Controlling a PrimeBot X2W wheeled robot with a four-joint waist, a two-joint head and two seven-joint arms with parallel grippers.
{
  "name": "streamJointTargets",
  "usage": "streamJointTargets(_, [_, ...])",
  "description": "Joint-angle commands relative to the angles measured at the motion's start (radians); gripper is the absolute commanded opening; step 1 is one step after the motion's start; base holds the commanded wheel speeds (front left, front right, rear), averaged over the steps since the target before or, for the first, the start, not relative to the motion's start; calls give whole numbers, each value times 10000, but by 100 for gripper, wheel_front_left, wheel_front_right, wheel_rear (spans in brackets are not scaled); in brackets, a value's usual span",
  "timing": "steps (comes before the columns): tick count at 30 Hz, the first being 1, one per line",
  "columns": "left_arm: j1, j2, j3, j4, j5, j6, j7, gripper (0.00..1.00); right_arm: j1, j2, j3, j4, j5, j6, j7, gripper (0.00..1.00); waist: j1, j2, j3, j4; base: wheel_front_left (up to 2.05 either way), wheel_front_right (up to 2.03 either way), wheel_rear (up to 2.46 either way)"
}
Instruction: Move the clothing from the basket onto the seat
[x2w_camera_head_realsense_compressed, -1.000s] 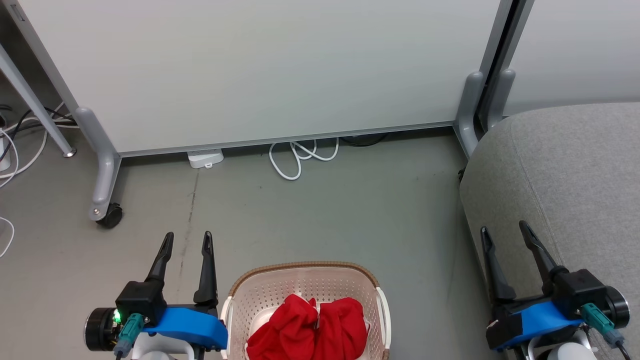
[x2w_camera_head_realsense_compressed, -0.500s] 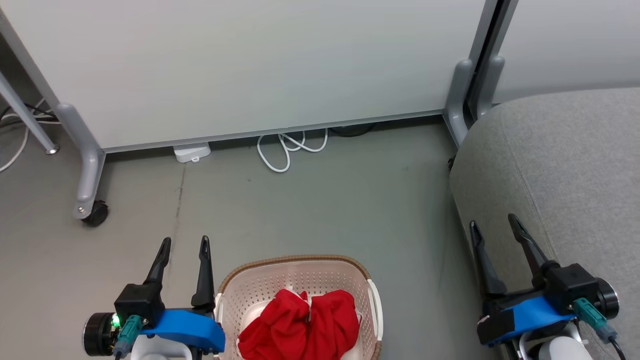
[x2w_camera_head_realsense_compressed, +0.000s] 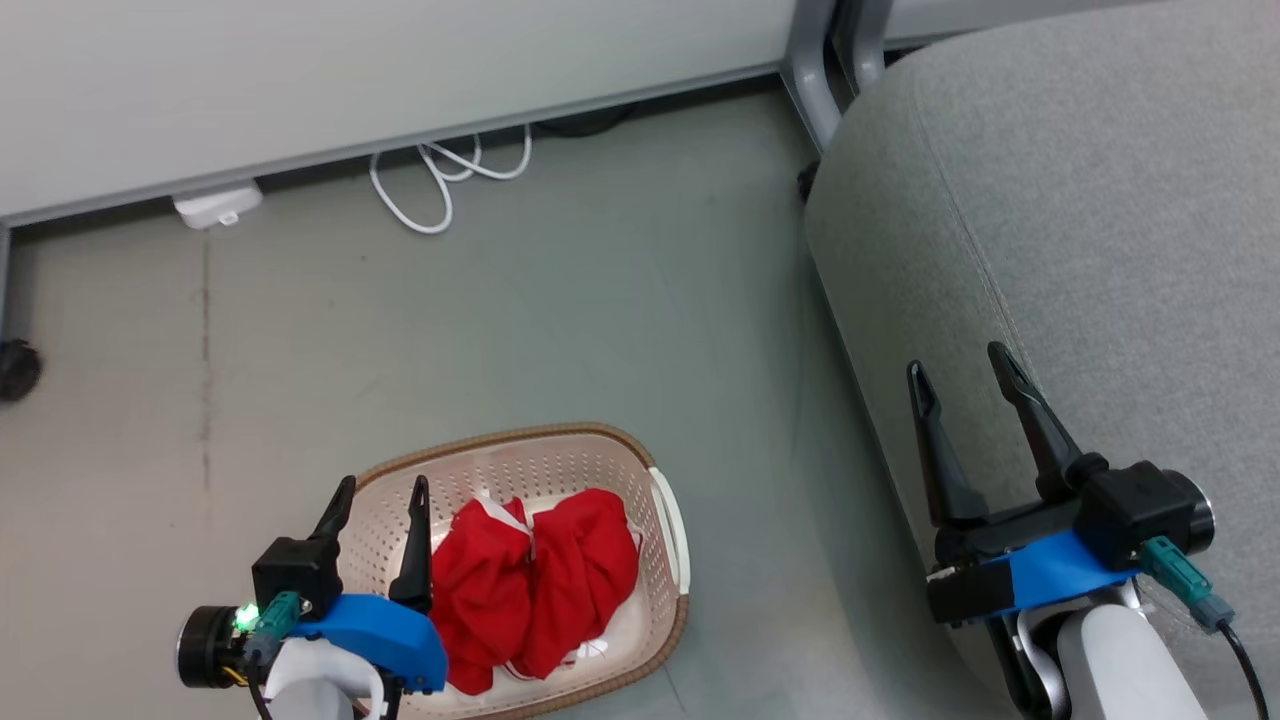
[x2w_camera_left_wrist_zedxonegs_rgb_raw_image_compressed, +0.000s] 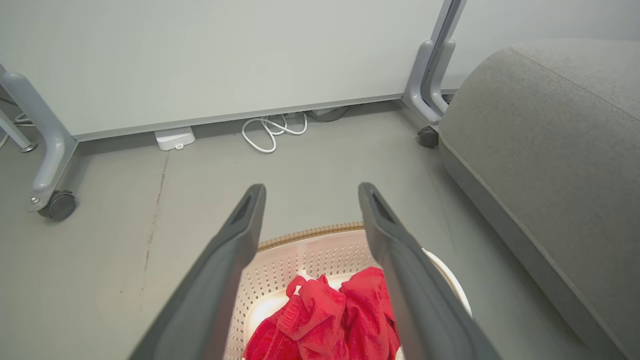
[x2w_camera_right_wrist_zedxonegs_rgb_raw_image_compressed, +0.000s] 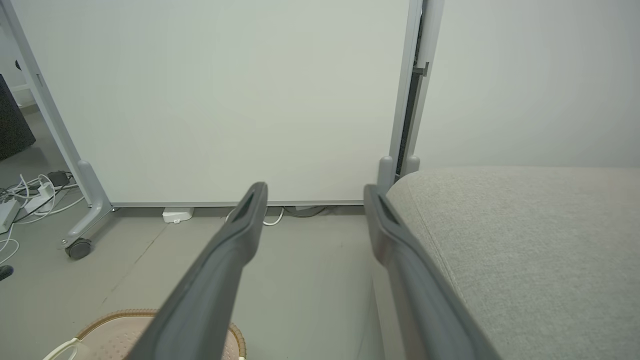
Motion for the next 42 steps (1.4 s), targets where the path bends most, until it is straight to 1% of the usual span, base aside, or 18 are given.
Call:
streamJointTargets(1, [-444,212,-19,383,72,-60,-29,100,-323,-22,77,-100,94,1,-34,100,-1,0,1010,-765,0,0,0])
streamJointTargets(5, [-969,359,-218,1076,180,-143,-28,100,-640,-22,-28,-211,124,1,-34,100,-1,0,1768,-1083,0,0,0])
streamJointTargets(6, [-969,359,-218,1076,180,-143,-28,100,-640,-22,-28,-211,124,1,-34,100,-1,0,1768,-1083,0,0,0])
streamJointTargets(9, [-1371,510,-323,1603,283,-164,-29,100,-899,-17,-63,-349,215,1,-34,100,-1,0,2372,-1245,0,0,0])
streamJointTargets(17, [-2341,690,-539,2766,457,-183,-28,100,-1516,-14,189,-743,592,1,-34,100,-1,0,3967,-1509,0,0,0])
streamJointTargets(21, [-2790,718,-562,3619,453,0,59,100,-1746,-16,286,-791,730,1,-34,100,-1,0,4545,-1562,0,0,0])
streamJointTargets(27, [-3389,889,-554,4256,486,256,6,100,-1993,-16,330,-984,854,1,-34,100,-1,0,5240,-1640,0,0,0])
streamJointTargets(28, [-3479,918,-545,4316,493,316,-5,100,-2022,-16,342,-1014,861,1,-34,100,-1,0,5330,-1659,0,0,0])
streamJointTargets(29, [-3664,1006,-505,4448,500,528,-20,100,-2079,-16,337,-1050,900,1,-34,100,-1,0,5490,-1699,0,0,0])
streamJointTargets(32, [-3881,1160,-426,4607,503,874,-21,100,-2177,-16,376,-1077,941,1,-34,100,-1,0,5704,-1779,0,0,0])
streamJointTargets(35, [-4085,1252,-359,4787,464,1125,-25,100,-2168,-16,423,-1079,1040,1,-34,100,-1,0,5863,-1855,0,0,0])
streamJointTargets(42, [-4546,1411,-287,5361,323,1353,-29,100,-2299,-16,571,-992,1257,1,-34,100,-1,0,6062,-1964,0,0,0])
